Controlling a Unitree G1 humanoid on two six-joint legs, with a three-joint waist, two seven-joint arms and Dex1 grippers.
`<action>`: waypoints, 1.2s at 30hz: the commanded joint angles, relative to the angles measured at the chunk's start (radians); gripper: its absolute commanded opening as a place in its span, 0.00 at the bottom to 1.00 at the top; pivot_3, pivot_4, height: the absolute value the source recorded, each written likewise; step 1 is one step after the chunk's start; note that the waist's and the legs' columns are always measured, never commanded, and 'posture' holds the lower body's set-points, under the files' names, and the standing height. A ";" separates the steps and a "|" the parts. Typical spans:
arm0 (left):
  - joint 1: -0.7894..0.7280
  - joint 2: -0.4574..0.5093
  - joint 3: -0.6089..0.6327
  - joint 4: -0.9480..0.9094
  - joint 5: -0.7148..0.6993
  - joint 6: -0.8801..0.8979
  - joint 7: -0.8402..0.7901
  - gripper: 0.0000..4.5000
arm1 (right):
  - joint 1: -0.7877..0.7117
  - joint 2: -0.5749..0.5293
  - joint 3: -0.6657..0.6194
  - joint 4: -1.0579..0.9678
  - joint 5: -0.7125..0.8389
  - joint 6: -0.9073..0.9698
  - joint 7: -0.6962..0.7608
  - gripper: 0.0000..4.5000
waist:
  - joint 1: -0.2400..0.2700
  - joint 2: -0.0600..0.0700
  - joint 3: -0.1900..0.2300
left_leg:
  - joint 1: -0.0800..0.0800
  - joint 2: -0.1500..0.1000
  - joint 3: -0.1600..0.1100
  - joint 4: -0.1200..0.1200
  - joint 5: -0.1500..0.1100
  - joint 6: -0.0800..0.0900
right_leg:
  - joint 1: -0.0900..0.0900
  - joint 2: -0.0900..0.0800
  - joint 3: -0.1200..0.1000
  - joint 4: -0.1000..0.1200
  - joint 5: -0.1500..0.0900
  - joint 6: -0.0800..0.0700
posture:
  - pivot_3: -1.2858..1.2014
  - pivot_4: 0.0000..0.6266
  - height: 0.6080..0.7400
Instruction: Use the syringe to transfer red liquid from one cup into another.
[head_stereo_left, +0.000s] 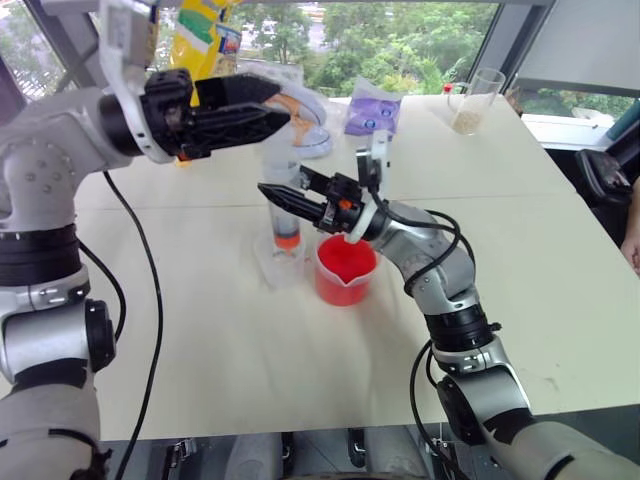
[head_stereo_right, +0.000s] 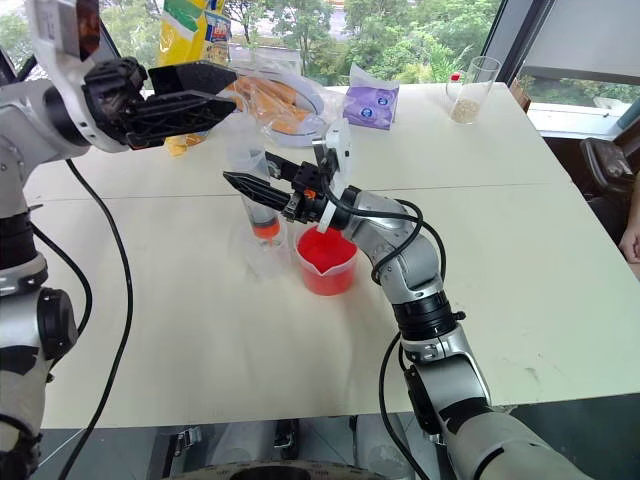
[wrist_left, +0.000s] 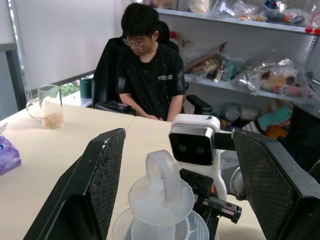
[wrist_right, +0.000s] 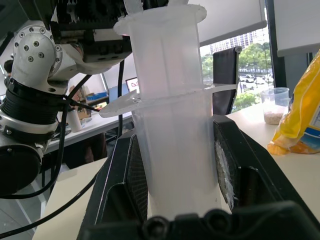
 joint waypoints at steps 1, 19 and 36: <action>0.001 0.012 -0.006 -0.025 0.009 -0.016 -0.008 0.78 | -0.011 0.014 -0.008 -0.046 0.003 -0.020 -0.001 0.32 | 0.001 0.000 0.000 | 0.000 0.000 0.000 0.000 0.000 0.000 | 0.000 0.000 0.000 0.000 0.000 0.000 | 0.52 0.24 1.00; 0.042 0.037 -0.032 -0.054 0.035 -0.031 -0.045 0.00 | -0.013 0.009 -0.006 -0.060 0.001 -0.008 -0.001 0.32 | 0.001 0.000 0.000 | 0.000 0.000 0.000 0.000 0.000 0.000 | 0.000 0.000 0.000 0.000 0.000 0.000 | 0.52 0.24 1.00; 0.136 0.072 -0.096 -0.104 0.090 -0.103 -0.102 0.00 | -0.092 0.012 -0.064 -0.065 0.030 0.016 -0.029 0.32 | 0.001 0.000 0.000 | 0.000 0.000 0.000 0.000 0.000 0.000 | 0.000 0.000 0.000 0.000 0.000 0.000 | 0.52 0.24 1.00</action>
